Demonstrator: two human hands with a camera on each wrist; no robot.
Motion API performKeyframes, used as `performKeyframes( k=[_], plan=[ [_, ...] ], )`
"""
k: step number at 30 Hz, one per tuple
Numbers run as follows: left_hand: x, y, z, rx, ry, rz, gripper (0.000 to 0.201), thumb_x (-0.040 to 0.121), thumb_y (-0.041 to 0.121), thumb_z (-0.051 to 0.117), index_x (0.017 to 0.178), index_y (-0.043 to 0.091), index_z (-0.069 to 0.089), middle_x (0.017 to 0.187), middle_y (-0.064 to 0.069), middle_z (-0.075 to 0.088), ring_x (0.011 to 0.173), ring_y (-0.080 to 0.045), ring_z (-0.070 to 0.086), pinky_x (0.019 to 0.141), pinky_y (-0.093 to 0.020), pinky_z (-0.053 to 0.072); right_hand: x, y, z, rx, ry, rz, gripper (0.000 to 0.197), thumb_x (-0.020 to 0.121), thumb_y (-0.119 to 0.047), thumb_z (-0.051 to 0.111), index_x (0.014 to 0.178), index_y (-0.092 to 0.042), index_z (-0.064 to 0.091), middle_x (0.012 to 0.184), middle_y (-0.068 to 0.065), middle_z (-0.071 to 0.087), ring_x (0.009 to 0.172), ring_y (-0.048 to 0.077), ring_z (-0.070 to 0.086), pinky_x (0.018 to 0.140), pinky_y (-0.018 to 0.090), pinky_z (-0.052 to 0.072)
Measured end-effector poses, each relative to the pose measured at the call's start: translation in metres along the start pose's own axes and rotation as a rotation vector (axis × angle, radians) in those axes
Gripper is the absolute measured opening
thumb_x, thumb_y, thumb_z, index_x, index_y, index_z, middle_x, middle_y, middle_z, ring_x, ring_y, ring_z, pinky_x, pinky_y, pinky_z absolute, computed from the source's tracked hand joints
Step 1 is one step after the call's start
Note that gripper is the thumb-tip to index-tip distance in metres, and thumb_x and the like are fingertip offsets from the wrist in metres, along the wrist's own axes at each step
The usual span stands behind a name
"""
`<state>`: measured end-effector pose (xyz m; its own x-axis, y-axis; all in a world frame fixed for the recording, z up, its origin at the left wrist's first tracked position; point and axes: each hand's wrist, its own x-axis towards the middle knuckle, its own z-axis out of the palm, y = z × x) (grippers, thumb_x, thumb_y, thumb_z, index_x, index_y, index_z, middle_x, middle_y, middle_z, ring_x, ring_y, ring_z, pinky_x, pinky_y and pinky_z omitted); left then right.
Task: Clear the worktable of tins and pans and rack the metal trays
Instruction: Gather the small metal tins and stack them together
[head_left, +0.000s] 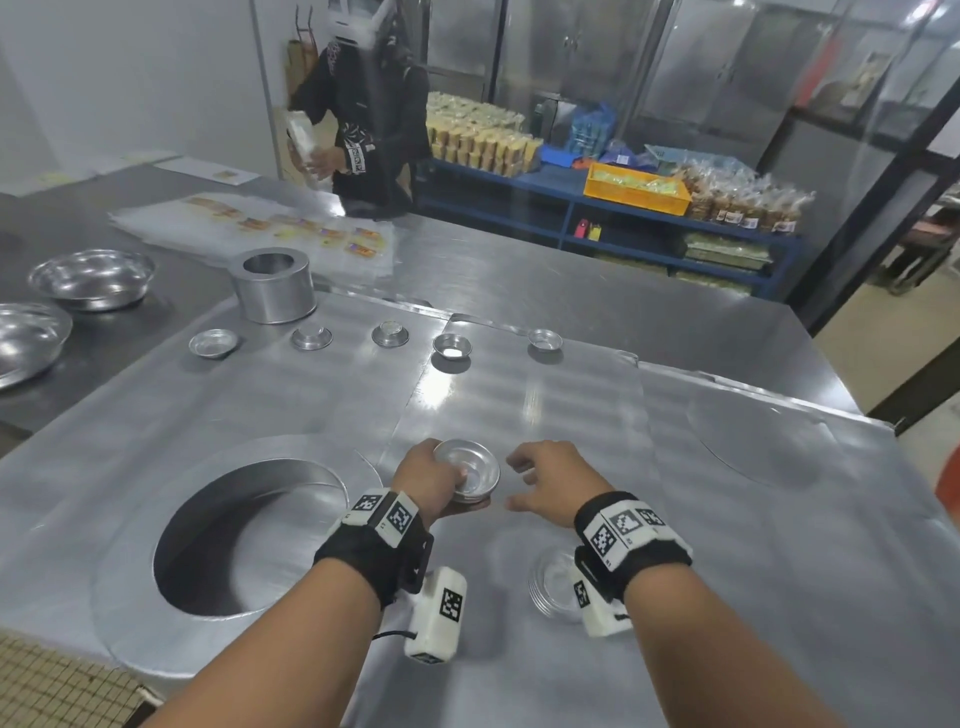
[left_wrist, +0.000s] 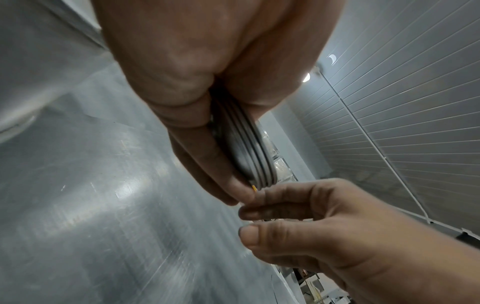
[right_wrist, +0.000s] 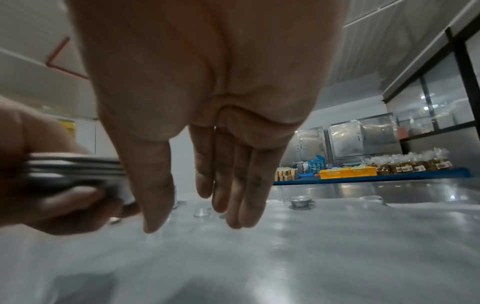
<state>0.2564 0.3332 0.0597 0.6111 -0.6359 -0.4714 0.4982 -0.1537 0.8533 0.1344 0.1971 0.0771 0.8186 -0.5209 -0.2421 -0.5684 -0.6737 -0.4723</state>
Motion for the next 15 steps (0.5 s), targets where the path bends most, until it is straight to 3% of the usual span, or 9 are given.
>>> performKeyframes(
  k=[4,7,10,15],
  plan=[
    [0.010,0.006,0.005,-0.015,0.007,-0.029,0.027,0.088,-0.020,0.046,0.101,0.002,0.056,0.105,-0.021,0.051,0.094,-0.046,0.057,0.065,-0.055,0.061,0.037,0.024,-0.009,-0.158,0.008,0.078,0.057,0.077,-0.036,0.080,0.128,-0.019,0.061,0.131,0.006,0.056,0.111,0.021,0.061,0.098,0.030,0.049],
    [0.022,0.011,0.008,-0.001,0.030,-0.041,0.028,0.088,-0.018,0.048,0.106,0.001,0.057,0.112,-0.023,0.051,0.097,-0.048,0.058,0.070,-0.056,0.060,0.069,0.040,-0.016,-0.205,0.004,0.126,0.061,0.078,-0.035,0.078,0.133,-0.016,0.059,0.135,0.008,0.055,0.118,0.023,0.058,0.101,0.032,0.048],
    [0.039,0.018,0.012,-0.013,0.040,-0.038,0.034,0.086,-0.018,0.048,0.116,-0.002,0.055,0.121,-0.025,0.049,0.099,-0.047,0.058,0.064,-0.049,0.062,0.103,0.055,-0.028,-0.242,0.019,0.163,0.058,0.082,-0.033,0.075,0.134,-0.012,0.058,0.136,0.008,0.056,0.123,0.025,0.055,0.102,0.032,0.046],
    [0.073,0.026,0.023,-0.036,0.063,-0.042,0.037,0.081,-0.017,0.049,0.114,-0.002,0.058,0.123,-0.027,0.053,0.102,-0.048,0.062,0.064,-0.046,0.061,0.163,0.082,-0.047,-0.294,0.091,0.230,0.047,0.087,-0.027,0.066,0.130,-0.009,0.058,0.131,0.014,0.058,0.117,0.030,0.060,0.096,0.034,0.051]
  ],
)
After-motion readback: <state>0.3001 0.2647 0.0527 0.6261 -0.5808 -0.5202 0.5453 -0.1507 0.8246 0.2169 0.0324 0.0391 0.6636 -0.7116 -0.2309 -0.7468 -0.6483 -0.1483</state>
